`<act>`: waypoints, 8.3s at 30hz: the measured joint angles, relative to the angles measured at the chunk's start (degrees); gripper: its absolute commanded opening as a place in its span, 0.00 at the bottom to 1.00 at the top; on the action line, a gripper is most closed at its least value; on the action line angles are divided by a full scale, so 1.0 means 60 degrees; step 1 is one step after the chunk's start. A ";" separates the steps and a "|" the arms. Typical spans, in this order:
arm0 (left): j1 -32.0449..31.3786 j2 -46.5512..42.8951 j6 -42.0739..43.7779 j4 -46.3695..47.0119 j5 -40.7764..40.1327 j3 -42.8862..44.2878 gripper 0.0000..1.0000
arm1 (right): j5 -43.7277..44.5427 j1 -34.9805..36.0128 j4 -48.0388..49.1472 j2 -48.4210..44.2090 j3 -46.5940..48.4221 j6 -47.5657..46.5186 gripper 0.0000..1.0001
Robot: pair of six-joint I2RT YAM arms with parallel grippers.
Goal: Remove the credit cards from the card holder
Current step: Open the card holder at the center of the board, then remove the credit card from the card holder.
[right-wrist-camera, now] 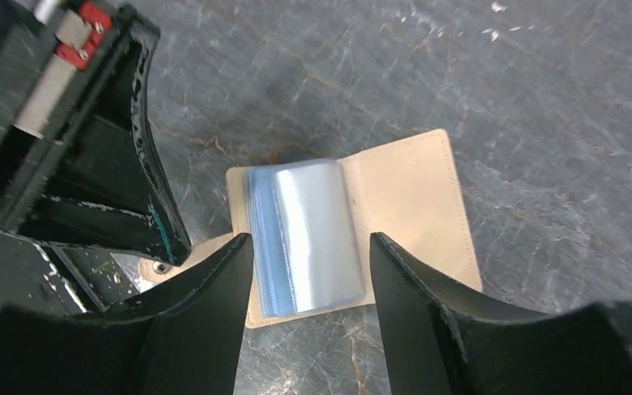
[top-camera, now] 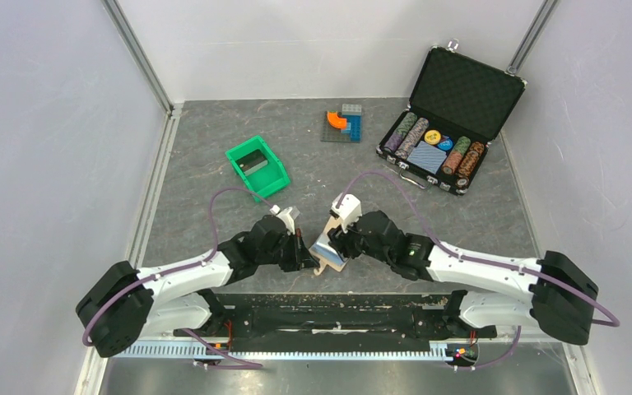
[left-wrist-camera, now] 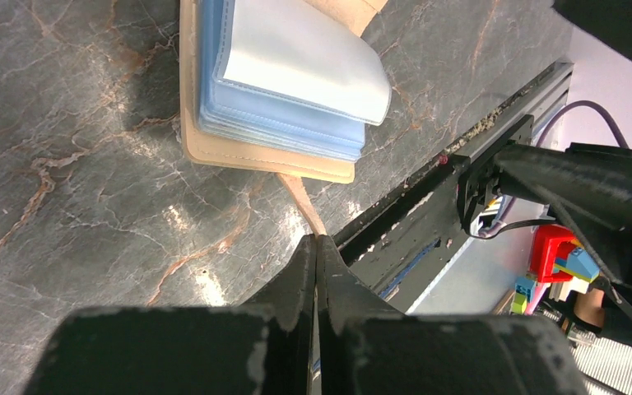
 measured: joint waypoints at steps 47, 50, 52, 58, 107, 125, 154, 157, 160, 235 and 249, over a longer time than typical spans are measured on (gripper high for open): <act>0.0000 0.0157 0.0000 0.0004 -0.0033 -0.0106 0.02 | 0.1767 -0.0073 0.0914 0.2670 -0.0102 -0.1115 0.53; 0.0000 0.0222 0.0000 -0.0007 -0.0047 -0.0120 0.02 | 0.1902 -0.0146 0.1016 0.2892 -0.0069 -0.1126 0.51; 0.0000 0.0222 0.0000 -0.0036 -0.0109 -0.0120 0.02 | 0.1942 -0.0255 0.1020 0.3016 -0.0055 -0.1104 0.49; 0.0000 0.0219 0.0259 -0.0503 -0.0448 -0.0069 0.02 | 0.1956 -0.0933 0.0801 0.3071 -0.0011 -0.0484 0.38; 0.0000 -0.0535 0.1530 -0.1421 -0.0663 0.0488 0.02 | -0.1698 -0.0849 0.1060 0.3275 0.0470 -0.1461 0.53; 0.0007 -0.0583 0.1530 -0.1348 -0.0714 0.0466 0.02 | -0.1308 -0.0794 0.1129 0.3242 0.0583 -0.1453 0.48; 0.0004 -0.0459 0.1530 -0.2277 -0.1264 0.0441 0.02 | -0.0219 -0.1100 0.0812 0.3672 0.1173 -0.1563 0.10; 0.0018 -0.0448 0.1526 -0.2521 -0.1701 0.0506 0.02 | -0.0579 -0.1300 0.0780 0.3723 0.1177 -0.1472 0.00; 0.0131 -0.0382 0.1526 -0.2918 -0.2273 0.0743 0.03 | -0.1071 -0.1475 0.0820 0.3694 0.1177 -0.1188 0.00; 0.0455 0.2779 0.0667 0.1450 0.0954 0.1271 0.36 | -0.2725 -0.2514 0.3453 0.1366 -0.3045 0.3945 0.23; 0.0321 0.2841 0.0667 0.2018 -0.0237 0.1235 0.35 | -0.2750 -0.2503 0.4262 0.0736 -0.4058 0.5577 0.23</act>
